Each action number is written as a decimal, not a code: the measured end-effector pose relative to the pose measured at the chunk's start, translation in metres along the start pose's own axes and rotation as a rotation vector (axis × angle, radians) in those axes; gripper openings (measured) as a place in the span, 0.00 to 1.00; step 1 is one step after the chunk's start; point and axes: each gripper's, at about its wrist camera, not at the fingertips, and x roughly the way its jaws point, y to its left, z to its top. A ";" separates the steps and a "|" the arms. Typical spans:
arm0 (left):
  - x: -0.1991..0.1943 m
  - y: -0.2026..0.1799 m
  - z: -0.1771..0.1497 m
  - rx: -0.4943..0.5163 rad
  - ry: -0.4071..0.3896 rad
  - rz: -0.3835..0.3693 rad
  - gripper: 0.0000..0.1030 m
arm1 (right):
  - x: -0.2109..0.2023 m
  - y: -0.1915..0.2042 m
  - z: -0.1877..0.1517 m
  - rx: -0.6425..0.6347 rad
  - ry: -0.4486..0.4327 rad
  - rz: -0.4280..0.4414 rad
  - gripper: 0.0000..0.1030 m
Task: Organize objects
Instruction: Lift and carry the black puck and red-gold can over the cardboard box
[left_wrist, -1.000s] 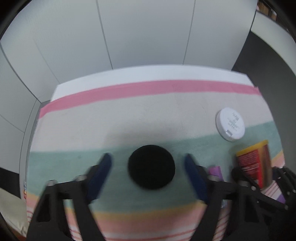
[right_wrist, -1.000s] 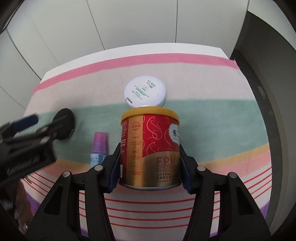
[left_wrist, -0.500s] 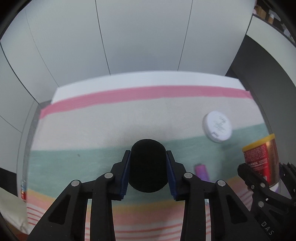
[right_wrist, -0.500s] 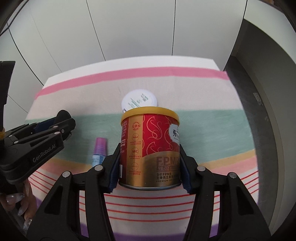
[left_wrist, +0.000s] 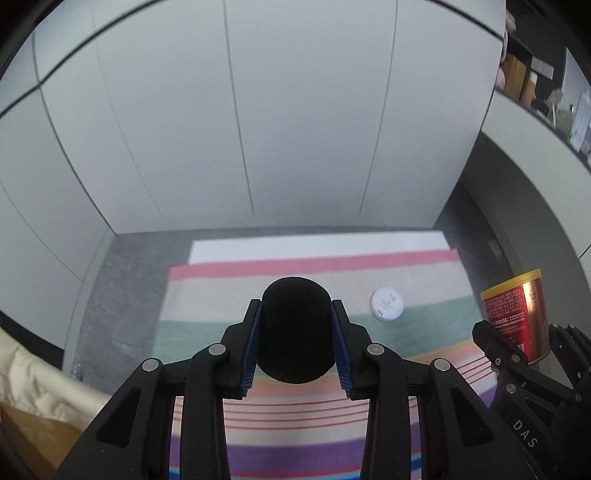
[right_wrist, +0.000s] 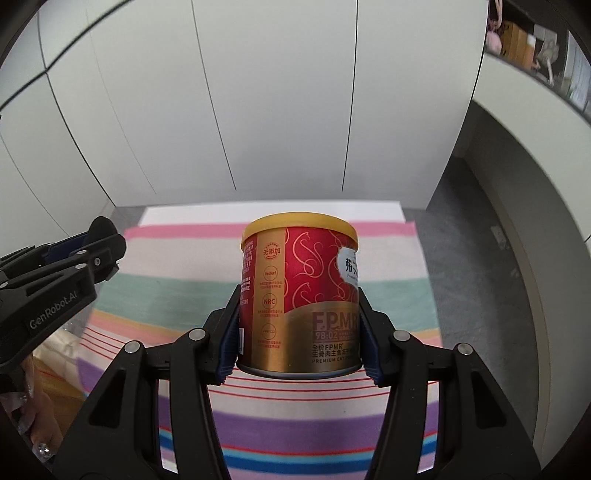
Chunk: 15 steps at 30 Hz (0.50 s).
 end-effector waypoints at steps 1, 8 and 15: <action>-0.015 0.002 0.003 -0.006 -0.009 0.005 0.35 | -0.010 0.001 0.003 0.002 -0.007 0.002 0.54; -0.089 0.004 0.014 -0.016 -0.064 0.037 0.35 | -0.086 0.007 0.023 -0.005 -0.078 0.012 0.54; -0.132 0.003 0.017 0.005 -0.071 0.077 0.35 | -0.145 0.003 0.028 -0.015 -0.121 0.004 0.54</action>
